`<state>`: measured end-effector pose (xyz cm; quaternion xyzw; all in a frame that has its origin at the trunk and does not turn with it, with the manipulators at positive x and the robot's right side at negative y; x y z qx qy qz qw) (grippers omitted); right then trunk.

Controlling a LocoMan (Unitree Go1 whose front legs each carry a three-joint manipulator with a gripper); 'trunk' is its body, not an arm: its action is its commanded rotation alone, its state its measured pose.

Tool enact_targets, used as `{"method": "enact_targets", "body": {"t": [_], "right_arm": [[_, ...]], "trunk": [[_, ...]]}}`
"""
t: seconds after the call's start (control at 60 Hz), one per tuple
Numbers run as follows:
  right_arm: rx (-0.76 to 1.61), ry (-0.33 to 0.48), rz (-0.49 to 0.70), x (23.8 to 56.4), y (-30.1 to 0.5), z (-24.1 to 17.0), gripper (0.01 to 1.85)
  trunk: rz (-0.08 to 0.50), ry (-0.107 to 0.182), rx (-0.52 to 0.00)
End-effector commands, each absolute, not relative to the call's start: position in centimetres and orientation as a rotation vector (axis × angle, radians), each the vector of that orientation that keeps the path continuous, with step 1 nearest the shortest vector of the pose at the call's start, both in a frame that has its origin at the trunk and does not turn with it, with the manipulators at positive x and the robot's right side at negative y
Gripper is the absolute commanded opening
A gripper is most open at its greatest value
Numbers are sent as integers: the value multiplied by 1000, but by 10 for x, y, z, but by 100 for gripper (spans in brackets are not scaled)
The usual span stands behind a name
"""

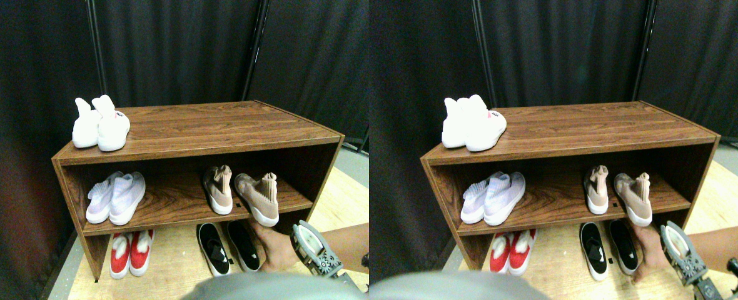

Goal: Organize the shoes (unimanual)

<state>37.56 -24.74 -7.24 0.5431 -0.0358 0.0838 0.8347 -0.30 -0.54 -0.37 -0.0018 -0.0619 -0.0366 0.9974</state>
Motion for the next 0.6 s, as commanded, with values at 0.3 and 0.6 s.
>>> {"method": "enact_targets", "body": {"t": [0.3,0.6], "right_arm": [[1121,-149,202,370,-245,-59,6],[1203,-116,121,367,-238,-53,150]], "trunk": [[-71,-118,-28],[-66,-124,-42]]}}
